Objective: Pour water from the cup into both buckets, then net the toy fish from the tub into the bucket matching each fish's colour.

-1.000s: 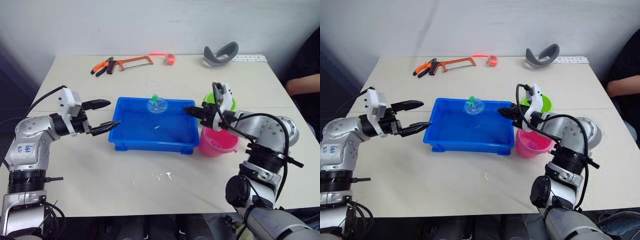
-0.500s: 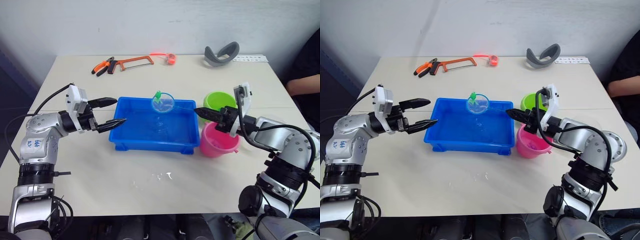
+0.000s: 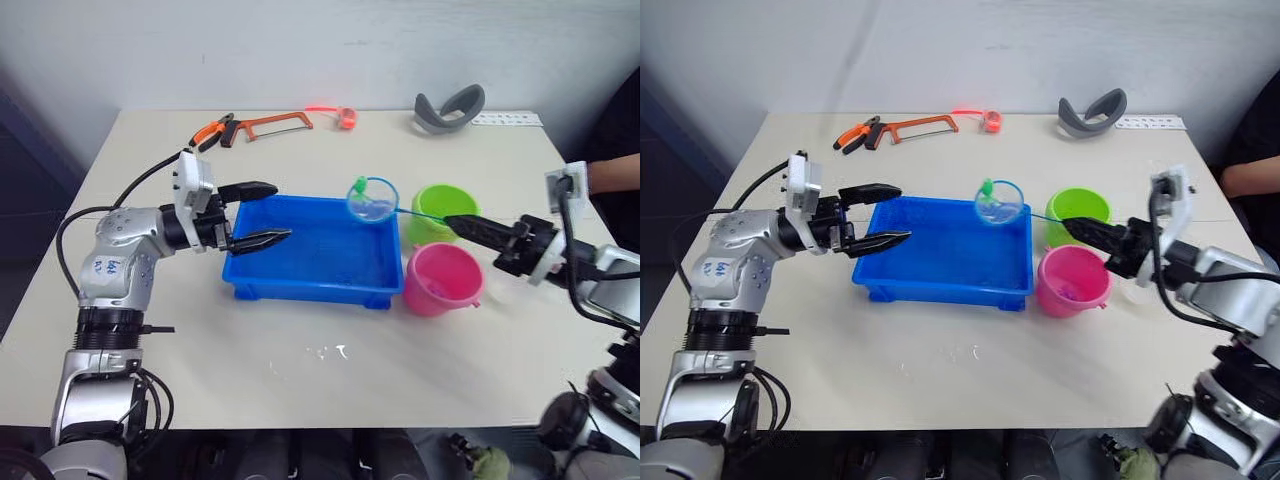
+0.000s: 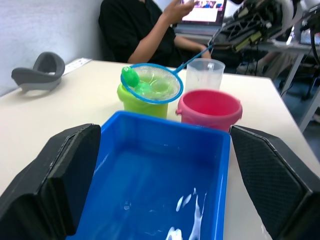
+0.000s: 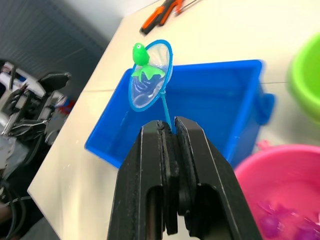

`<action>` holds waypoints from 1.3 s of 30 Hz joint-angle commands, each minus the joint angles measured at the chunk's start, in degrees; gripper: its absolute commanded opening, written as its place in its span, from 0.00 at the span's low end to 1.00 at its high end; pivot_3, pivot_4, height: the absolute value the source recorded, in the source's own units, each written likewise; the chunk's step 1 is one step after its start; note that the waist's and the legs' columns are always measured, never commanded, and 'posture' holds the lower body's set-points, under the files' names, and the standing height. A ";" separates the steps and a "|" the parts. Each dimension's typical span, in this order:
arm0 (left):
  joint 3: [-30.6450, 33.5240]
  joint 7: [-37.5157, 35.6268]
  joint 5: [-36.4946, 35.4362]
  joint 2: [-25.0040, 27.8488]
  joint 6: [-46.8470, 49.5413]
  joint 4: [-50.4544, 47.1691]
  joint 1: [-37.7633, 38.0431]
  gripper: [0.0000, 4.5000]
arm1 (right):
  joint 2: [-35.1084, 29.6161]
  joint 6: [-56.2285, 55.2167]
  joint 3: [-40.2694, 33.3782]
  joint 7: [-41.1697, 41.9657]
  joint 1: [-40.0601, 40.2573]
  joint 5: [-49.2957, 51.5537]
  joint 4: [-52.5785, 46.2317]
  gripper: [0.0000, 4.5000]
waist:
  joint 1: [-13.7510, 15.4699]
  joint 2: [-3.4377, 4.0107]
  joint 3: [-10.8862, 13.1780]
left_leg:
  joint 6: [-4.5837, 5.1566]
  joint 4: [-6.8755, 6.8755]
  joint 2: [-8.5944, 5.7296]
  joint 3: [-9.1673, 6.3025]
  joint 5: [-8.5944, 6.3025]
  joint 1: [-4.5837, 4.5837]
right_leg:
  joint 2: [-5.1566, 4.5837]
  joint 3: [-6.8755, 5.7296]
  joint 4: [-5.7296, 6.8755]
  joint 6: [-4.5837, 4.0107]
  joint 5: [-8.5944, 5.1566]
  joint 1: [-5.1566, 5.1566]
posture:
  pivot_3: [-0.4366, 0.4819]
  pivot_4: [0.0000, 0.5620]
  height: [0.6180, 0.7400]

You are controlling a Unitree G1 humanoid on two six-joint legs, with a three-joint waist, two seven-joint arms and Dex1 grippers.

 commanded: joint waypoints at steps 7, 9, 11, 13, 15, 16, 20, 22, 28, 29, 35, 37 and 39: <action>-1.95 0.29 -0.85 -3.28 1.18 -2.02 -2.57 0.99 | -14.75 -16.60 1.78 -9.37 9.15 13.97 6.61 0.00 | 0.17 -0.02 0.01 | 0.07 0.05 0.00 0.07 0.02 0.07 | 0.01 -0.04 -0.03 0.06 0.03 0.11 | 0.48 0.27 1.00; -2.24 0.25 -0.78 -3.79 1.17 -1.92 -2.70 0.99 | -16.12 -18.11 2.88 -8.36 8.90 12.22 7.96 0.00 | 0.10 -0.02 0.01 | 0.07 0.04 0.01 0.10 0.02 0.09 | 0.02 -0.04 -0.02 0.06 0.04 0.11 | 0.48 0.27 1.00; -2.42 0.18 -0.71 -4.22 1.20 -1.82 -2.84 0.99 | -17.38 -19.08 4.39 -6.75 8.62 9.25 9.31 0.00 | 0.20 -0.02 0.01 | 0.07 0.04 0.03 0.09 0.02 0.09 | 0.03 -0.04 -0.02 0.06 0.04 0.11 | 0.48 0.27 1.00; -2.55 0.15 -0.67 -4.42 1.20 -1.83 -2.86 0.99 | -18.59 -19.74 6.20 -4.22 8.48 5.60 9.63 0.00 | 0.27 -0.02 0.01 | 0.07 0.05 0.03 0.08 0.02 0.08 | 0.02 -0.04 -0.03 0.06 0.04 0.11 | 0.48 0.27 1.00; -2.65 0.13 -0.67 -4.49 1.10 -1.71 -2.87 0.99 | -19.43 -20.57 8.12 -1.40 8.13 1.50 9.49 0.00 | 0.31 -0.02 0.01 | 0.08 0.05 0.03 0.08 0.02 0.07 | 0.02 -0.03 -0.06 0.06 0.04 0.11 | 0.48 0.27 1.00; -2.64 0.14 -0.71 -4.52 1.08 -1.73 -2.82 0.99 | -19.67 -21.30 8.85 -0.02 8.04 -0.78 9.50 0.00 | 0.33 -0.02 0.01 | 0.08 0.04 0.03 0.07 0.02 0.07 | 0.02 -0.03 -0.07 0.06 0.04 0.11 | 0.48 0.27 1.00; -2.57 0.26 -0.78 -4.54 1.05 -2.06 -2.34 0.99 | -20.91 -25.14 12.11 5.99 9.40 -11.79 8.27 0.00 | 0.44 -0.02 0.01 | 0.08 0.05 0.03 0.05 0.02 0.05 | 0.02 -0.04 -0.09 0.07 0.04 0.12 | 0.48 0.27 1.00; -2.55 0.28 -0.80 -4.48 1.07 -2.30 -2.04 0.99 | -20.00 -26.93 12.23 7.86 9.11 -14.52 8.05 0.00 | 0.58 -0.02 0.01 | 0.08 0.05 0.03 0.04 0.02 0.05 | 0.02 -0.04 -0.10 0.07 0.04 0.12 | 0.48 0.27 1.00; -2.58 0.15 -0.67 -4.45 0.83 -2.00 -2.06 0.99 | -20.16 -31.06 14.29 13.62 9.60 -24.23 5.35 0.00 | 1.30 -0.02 0.02 | 0.08 0.05 0.03 0.04 0.02 0.06 | 0.03 -0.11 -0.12 0.08 0.04 0.13 | 0.48 0.27 1.00; -2.58 0.11 -0.64 -4.46 0.75 -1.90 -2.08 0.99 | -20.10 -31.77 14.56 14.47 9.70 -25.71 4.93 0.00 | 1.31 -0.02 0.02 | 0.08 0.05 0.03 0.05 0.02 0.06 | 0.04 -0.13 -0.12 0.08 0.04 0.12 | 0.48 0.27 1.00; -2.62 -0.34 -0.45 -4.30 0.35 -1.44 -2.41 0.99 | -24.51 -39.42 21.09 21.38 12.30 -41.59 0.60 0.00 | 1.48 -0.02 0.02 | 0.08 0.05 0.01 0.05 0.02 0.05 | 0.07 -0.15 -0.14 0.09 0.05 0.13 | 0.48 0.27 1.00; -2.56 -0.47 -0.40 -4.12 0.28 -1.36 -2.53 0.99 | -25.69 -41.73 22.96 24.16 13.70 -45.67 -1.18 0.00 | 1.54 -0.02 0.02 | 0.07 0.05 0.01 0.04 0.02 0.06 | 0.15 -0.15 -0.15 0.09 0.05 0.13 | 0.48 0.27 1.00; -2.52 -0.58 -0.34 -3.98 0.13 -1.19 -2.62 0.99 | -26.27 -43.67 24.37 26.06 14.93 -49.33 -2.29 0.00 | 1.57 -0.02 0.02 | 0.07 0.05 0.01 0.03 0.02 0.06 | 0.31 -0.16 -0.17 0.09 0.05 0.14 | 0.48 0.27 1.00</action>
